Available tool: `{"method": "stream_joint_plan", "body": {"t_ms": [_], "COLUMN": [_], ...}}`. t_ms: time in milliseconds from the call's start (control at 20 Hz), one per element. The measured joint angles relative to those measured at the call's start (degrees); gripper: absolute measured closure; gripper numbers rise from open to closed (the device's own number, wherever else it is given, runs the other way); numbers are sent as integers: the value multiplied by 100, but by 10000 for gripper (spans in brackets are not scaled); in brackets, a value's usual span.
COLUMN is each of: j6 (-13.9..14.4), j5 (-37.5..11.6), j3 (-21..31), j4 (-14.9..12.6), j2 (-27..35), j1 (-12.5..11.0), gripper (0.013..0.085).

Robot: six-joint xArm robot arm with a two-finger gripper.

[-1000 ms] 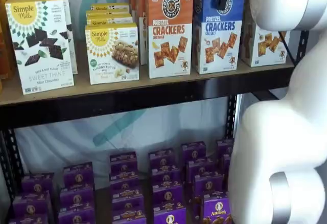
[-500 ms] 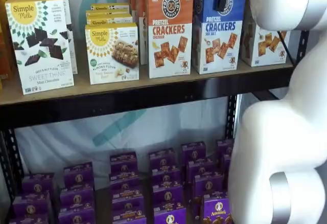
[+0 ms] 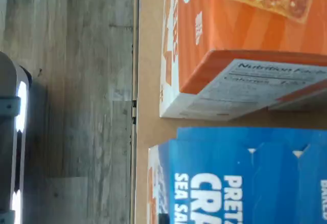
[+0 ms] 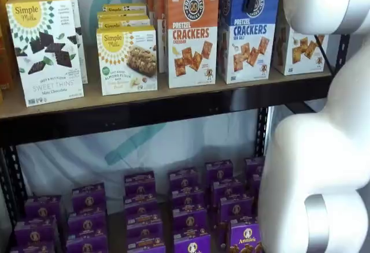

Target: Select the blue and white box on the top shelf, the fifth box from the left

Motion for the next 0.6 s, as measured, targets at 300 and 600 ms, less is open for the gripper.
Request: {"method": "stream_joint_plan", "body": {"t_ms": [300, 600], "j6": [-5, -13], "j5": [176, 146], "j3": [-42, 363], "j4": [-3, -134], "j2": [-24, -459], "j1": [-19, 20], "gripper": [450, 450]}}
